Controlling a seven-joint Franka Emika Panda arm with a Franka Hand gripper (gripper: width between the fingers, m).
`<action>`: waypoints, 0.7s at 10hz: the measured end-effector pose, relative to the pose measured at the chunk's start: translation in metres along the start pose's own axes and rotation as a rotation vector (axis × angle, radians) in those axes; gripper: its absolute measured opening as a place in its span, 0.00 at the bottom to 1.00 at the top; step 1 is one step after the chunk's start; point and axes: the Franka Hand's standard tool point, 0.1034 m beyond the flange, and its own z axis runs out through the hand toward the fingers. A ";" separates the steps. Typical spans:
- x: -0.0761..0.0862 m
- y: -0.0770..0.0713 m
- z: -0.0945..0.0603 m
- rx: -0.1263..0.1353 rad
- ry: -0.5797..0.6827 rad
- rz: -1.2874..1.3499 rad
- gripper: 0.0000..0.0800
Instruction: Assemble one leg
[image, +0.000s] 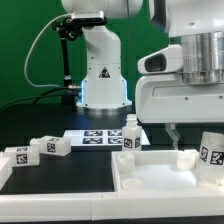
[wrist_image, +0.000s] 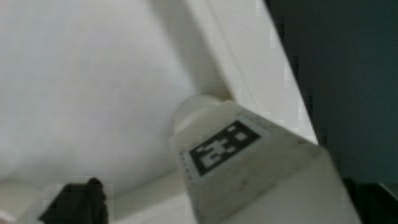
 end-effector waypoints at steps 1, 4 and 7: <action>0.003 0.002 -0.002 0.002 0.005 -0.092 0.81; 0.002 0.002 -0.001 0.003 0.004 -0.014 0.48; 0.002 0.001 -0.001 0.008 0.002 0.202 0.36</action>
Offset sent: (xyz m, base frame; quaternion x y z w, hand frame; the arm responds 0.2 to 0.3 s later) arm 0.0000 0.0000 0.0000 0.0000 0.0000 0.0650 0.9979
